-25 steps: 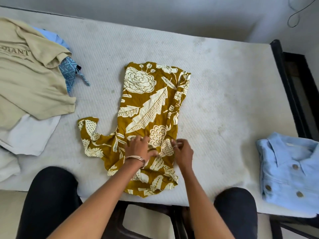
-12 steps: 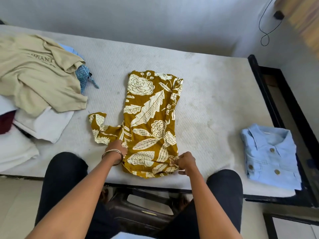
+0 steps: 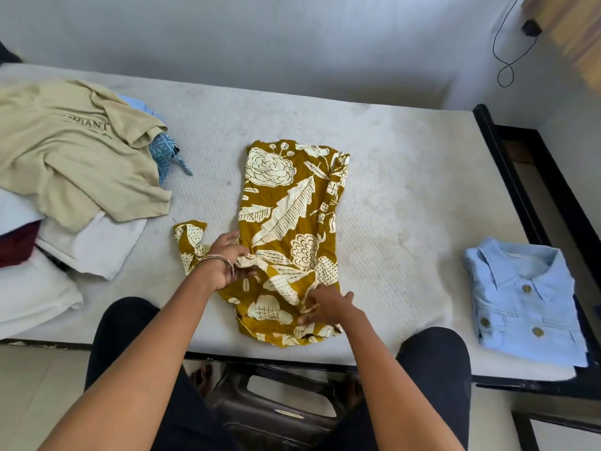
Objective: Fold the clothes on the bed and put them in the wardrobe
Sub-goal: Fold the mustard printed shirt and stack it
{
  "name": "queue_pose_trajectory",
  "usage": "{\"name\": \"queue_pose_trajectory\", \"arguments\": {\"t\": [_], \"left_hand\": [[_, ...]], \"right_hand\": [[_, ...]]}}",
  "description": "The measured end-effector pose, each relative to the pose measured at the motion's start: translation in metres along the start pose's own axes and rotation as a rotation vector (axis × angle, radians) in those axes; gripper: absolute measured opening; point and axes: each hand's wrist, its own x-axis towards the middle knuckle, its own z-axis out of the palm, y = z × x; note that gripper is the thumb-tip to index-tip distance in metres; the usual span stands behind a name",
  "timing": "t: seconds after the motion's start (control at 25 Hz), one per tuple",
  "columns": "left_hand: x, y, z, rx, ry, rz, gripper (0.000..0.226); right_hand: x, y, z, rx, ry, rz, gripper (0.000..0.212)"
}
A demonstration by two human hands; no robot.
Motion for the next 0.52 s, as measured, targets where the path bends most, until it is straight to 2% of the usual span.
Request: {"name": "queue_pose_trajectory", "arguments": {"t": [0.08, 0.16, 0.24, 0.32, 0.4, 0.44, 0.52], "left_hand": [[-0.002, 0.011, 0.011, -0.09, -0.09, -0.064, 0.023], [0.008, 0.023, 0.031, -0.24, -0.138, -0.142, 0.013], [0.023, 0.039, 0.057, -0.372, -0.179, -0.156, 0.012], [0.037, 0.051, 0.084, -0.383, -0.319, -0.101, 0.021], [0.051, 0.054, 0.103, -0.152, -0.43, -0.019, 0.05], [0.059, 0.05, 0.108, 0.033, -0.411, 0.018, 0.059], [0.08, 0.033, 0.11, 0.446, -0.214, 0.106, 0.056]], "right_hand": [[0.001, 0.009, -0.009, -0.004, -0.028, -0.002, 0.047], [0.002, 0.02, -0.015, 0.0, -0.107, -0.012, 0.037], [0.002, 0.034, -0.016, 0.116, -0.23, 0.012, 0.026], [0.001, 0.048, -0.021, 0.33, -0.292, 0.108, 0.018], [0.0, 0.058, -0.035, 0.38, -0.307, 0.221, 0.016], [0.001, 0.063, -0.044, 0.356, -0.334, 0.262, 0.018], [0.011, 0.07, -0.061, 0.339, -0.332, 0.321, 0.032]]}}
